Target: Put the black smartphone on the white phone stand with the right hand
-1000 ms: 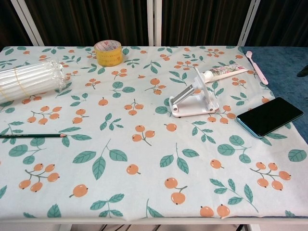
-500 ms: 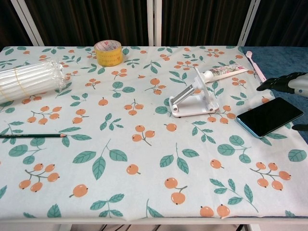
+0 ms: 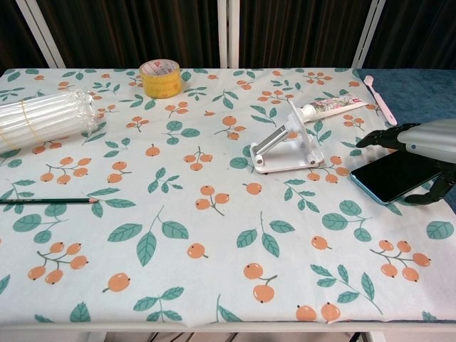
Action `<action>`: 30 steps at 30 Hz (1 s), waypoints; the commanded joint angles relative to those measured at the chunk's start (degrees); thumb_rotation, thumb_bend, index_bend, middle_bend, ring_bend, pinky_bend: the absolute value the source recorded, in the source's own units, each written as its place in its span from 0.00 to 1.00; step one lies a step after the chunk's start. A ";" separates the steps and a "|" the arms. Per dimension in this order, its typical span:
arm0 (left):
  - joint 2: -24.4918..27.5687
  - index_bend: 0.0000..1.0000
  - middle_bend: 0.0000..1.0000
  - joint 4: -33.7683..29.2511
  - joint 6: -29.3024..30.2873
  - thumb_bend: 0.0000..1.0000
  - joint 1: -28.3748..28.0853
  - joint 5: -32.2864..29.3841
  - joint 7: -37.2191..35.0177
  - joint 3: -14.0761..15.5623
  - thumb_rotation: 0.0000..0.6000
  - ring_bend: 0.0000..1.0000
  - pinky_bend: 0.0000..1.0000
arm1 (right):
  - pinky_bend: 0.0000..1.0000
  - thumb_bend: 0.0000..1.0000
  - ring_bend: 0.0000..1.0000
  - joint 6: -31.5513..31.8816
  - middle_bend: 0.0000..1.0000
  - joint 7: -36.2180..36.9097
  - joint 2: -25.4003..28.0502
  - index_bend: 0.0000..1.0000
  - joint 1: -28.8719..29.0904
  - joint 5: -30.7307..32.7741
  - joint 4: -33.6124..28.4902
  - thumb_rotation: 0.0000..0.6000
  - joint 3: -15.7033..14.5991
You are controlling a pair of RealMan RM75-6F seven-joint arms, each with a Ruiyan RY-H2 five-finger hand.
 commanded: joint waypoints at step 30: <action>0.84 0.10 0.13 -1.38 -2.25 0.06 -0.57 -1.21 1.08 0.05 0.53 0.12 0.21 | 0.00 0.18 0.00 -0.11 0.00 6.80 -0.36 0.36 1.33 -1.65 1.91 1.00 -0.92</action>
